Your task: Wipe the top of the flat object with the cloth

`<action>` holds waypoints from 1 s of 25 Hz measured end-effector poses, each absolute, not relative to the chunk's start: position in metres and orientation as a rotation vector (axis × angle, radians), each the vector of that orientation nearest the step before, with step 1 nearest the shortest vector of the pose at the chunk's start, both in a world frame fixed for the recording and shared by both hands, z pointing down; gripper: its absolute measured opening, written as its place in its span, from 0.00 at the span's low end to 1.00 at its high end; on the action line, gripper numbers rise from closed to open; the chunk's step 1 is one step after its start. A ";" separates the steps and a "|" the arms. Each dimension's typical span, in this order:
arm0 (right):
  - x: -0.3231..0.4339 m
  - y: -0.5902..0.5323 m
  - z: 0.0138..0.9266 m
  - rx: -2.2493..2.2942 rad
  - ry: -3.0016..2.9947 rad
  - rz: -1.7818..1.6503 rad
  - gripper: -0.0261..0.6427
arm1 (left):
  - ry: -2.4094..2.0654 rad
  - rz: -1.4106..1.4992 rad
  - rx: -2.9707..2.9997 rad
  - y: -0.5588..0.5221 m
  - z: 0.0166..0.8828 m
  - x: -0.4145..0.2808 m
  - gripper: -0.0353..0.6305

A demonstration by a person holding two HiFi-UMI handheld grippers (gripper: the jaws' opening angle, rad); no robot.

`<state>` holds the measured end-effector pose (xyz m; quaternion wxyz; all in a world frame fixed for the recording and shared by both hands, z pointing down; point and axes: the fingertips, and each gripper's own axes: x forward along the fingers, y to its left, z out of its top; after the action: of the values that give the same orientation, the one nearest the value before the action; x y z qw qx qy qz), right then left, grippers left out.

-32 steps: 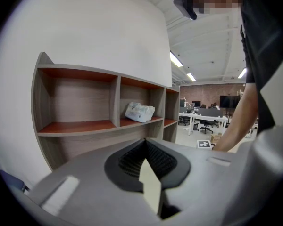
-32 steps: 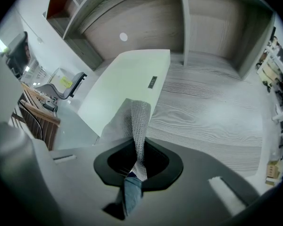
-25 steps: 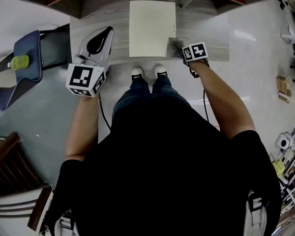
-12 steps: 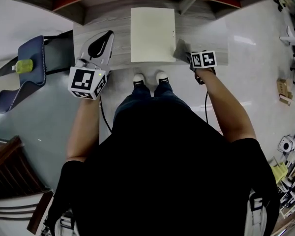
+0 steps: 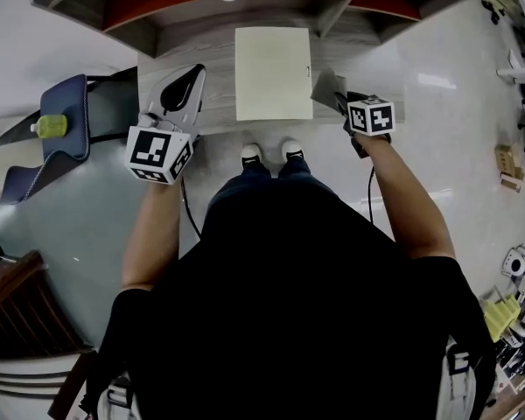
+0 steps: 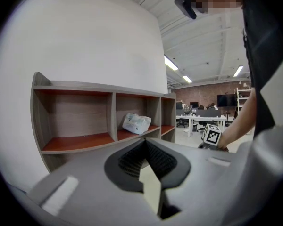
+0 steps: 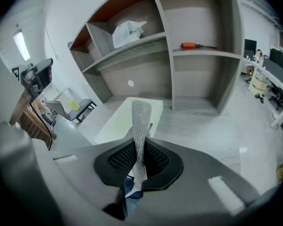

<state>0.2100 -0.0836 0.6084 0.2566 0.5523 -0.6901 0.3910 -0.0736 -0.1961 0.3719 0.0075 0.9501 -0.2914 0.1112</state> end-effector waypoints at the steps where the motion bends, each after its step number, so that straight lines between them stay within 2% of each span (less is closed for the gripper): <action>1: 0.210 -0.087 0.600 1.514 -1.889 1.033 0.07 | -0.908 0.343 2.976 -0.195 0.369 -0.073 0.05; 11: 0.206 -0.111 0.503 1.661 -2.069 0.866 0.06 | -0.892 0.337 3.001 -0.183 0.358 -0.072 0.05; 25: 0.200 -0.119 0.374 1.810 -2.224 0.456 0.07 | -0.906 0.307 3.026 -0.183 0.341 -0.076 0.05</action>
<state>0.2000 -0.1194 0.3740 0.1187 0.6190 -0.7606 0.1558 -0.0757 -0.1830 0.3406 -0.0159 0.9533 -0.2856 0.0966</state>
